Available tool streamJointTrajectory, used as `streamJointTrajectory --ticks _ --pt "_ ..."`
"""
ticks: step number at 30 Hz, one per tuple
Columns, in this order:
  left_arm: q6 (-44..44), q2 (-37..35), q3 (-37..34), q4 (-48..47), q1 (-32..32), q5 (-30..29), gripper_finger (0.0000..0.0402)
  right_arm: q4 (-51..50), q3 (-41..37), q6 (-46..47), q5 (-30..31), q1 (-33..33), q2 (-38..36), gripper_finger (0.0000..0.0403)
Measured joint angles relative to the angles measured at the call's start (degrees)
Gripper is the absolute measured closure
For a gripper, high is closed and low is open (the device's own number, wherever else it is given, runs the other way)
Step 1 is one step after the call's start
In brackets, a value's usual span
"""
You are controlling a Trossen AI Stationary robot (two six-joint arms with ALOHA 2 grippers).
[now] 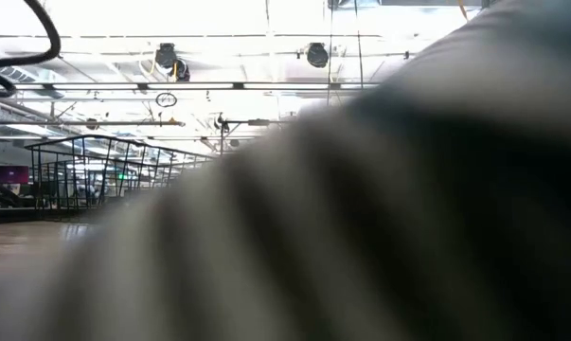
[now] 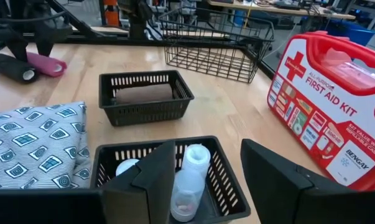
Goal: Pick & Place Medicine items
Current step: Put the pink bandage into the left black basket
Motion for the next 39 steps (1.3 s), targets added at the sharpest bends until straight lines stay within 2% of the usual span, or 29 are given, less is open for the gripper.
streamJointTrajectory --ticks 4,11,15,26,31,39 --pt "2.12 1.53 0.13 1.3 0.0 -2.85 0.0179 0.02 0.0 0.0 -0.04 0.0 0.0 0.0232" --pt "5.74 1.81 0.04 1.12 0.71 -12.26 0.0179 0.28 0.0 0.13 -0.07 0.0 0.0 0.0232" --pt "8.0 1.86 -0.02 1.1 1.56 -14.64 0.0179 0.28 0.0 0.2 -0.04 0.01 0.0 0.0232" --pt "10.48 1.91 -0.16 2.5 3.37 -12.95 0.0179 0.26 0.0 0.2 -0.04 0.02 0.0 0.0232" --pt "11.93 2.16 1.92 -0.27 3.7 -9.79 0.0179 0.26 0.0 0.22 -0.02 0.02 -0.01 0.0232" --pt "13.05 2.24 5.93 -6.46 2.73 -12.6 0.0179 0.24 0.0 0.22 0.0 0.02 0.0 0.0232"
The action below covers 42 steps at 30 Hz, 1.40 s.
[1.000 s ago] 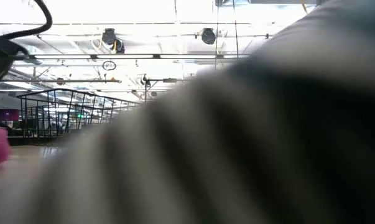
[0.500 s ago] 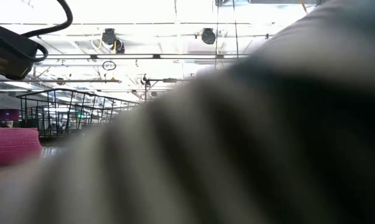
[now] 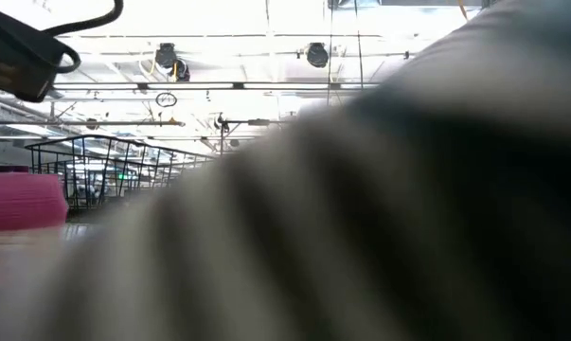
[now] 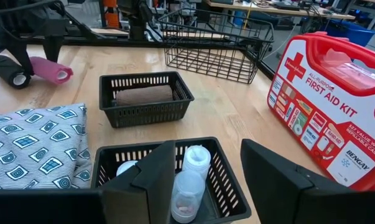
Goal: Pick & Place Medicine items
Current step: Put the pink bandage into the left black basket
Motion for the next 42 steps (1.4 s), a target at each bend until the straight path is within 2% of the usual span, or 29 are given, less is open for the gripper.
streamJointTrajectory --ticks 10,21,27,30,32,36,42 --pt "1.69 -0.11 0.17 -1.29 0.89 2.21 0.0179 0.0 0.0 0.02 0.0 0.0 0.0 0.0232" --pt "1.94 -0.2 0.19 -0.07 4.6 -7.78 0.0179 0.0 0.0 0.02 0.0 0.0 -0.01 0.0232" --pt "1.94 -0.22 0.21 1.91 7.53 -8.62 0.0179 0.0 -0.01 0.02 0.0 0.0 -0.02 0.0232" --pt "1.94 -0.22 0.21 5.07 9.04 -8.05 0.0179 0.0 0.0 0.02 0.0 0.0 -0.01 0.0232" --pt "3.64 -0.22 0.21 8.36 9.93 -5.37 0.0179 0.0 0.0 0.02 0.0 0.0 -0.01 0.0232" --pt "12.58 -0.23 0.23 17.45 11.34 -2.12 0.0179 0.0 0.0 0.0 0.0 0.0 -0.02 0.0232" --pt "22.11 -0.24 0.23 28.63 12.71 -1.6 0.0179 0.0 -0.01 0.0 0.0 0.0 -0.02 0.0232"
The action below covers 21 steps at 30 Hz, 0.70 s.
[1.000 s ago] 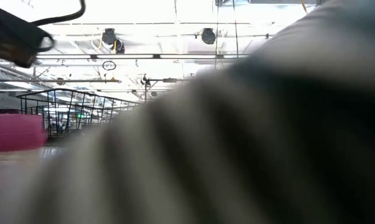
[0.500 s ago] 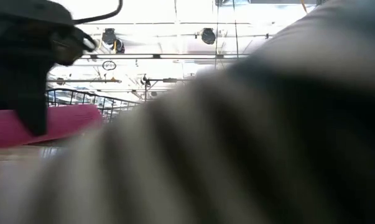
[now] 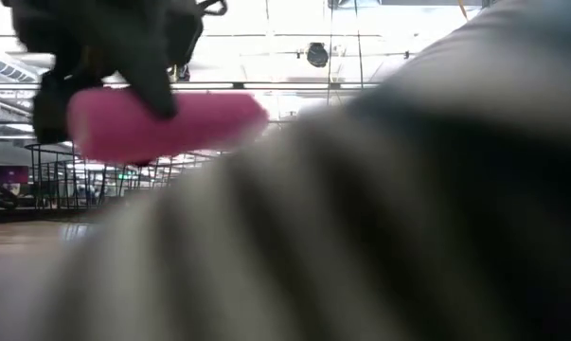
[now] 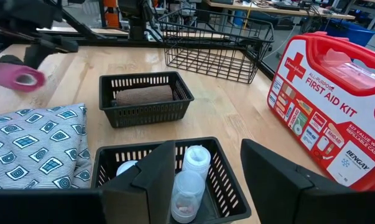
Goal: Pick & Place Medicine items
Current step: Put the pink bandage into the left black basket
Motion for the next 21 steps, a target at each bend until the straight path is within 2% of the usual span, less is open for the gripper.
streamJointTrajectory --ticks 11,21 --pt "13.52 -0.04 0.0 10.58 3.9 -1.69 0.0179 0.0 -0.01 0.02 0.0 0.0 0.0 0.0232" --pt "16.84 -0.04 0.0 15.02 10.23 -4.31 0.0179 0.0 -0.01 0.02 0.0 0.0 0.0 0.0232"
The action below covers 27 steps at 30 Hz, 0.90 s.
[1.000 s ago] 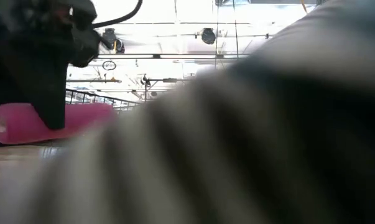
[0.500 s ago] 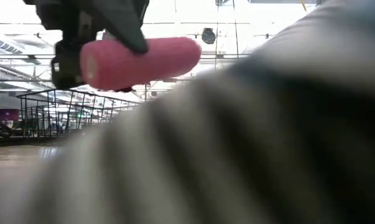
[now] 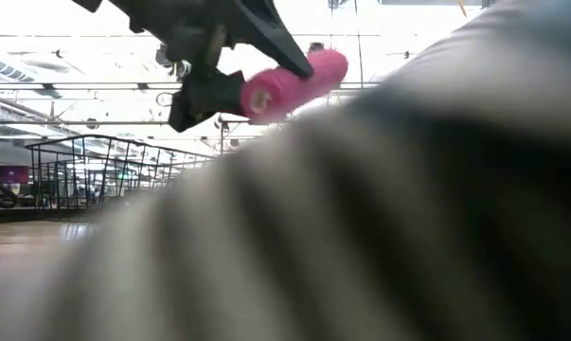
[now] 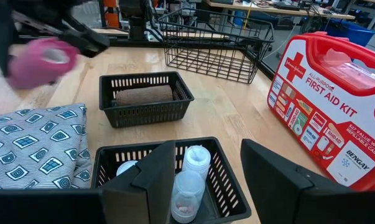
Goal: Pick & Place Medicine items
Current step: Put the pink bandage into the left black basket
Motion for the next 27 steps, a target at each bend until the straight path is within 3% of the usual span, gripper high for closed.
streamJointTrajectory --ticks 12,18,23,27 --pt "-6.65 0.0 0.0 -0.08 8.43 -1.59 0.0179 0.02 0.0 0.0 0.02 0.0 0.01 0.0232" --pt "-14.63 -0.83 0.0 -1.05 13.87 12.37 0.0179 0.03 0.0 0.02 0.03 0.0 0.0 0.0232" --pt "-15.65 -3.14 0.04 -5.83 14.15 11.41 0.0179 0.04 0.0 0.02 0.02 0.0 0.0 0.0232" --pt "-18.72 -7.12 0.07 -15.28 13.42 5.66 0.0179 0.3 -0.02 0.0 0.03 0.0 0.2 0.0232"
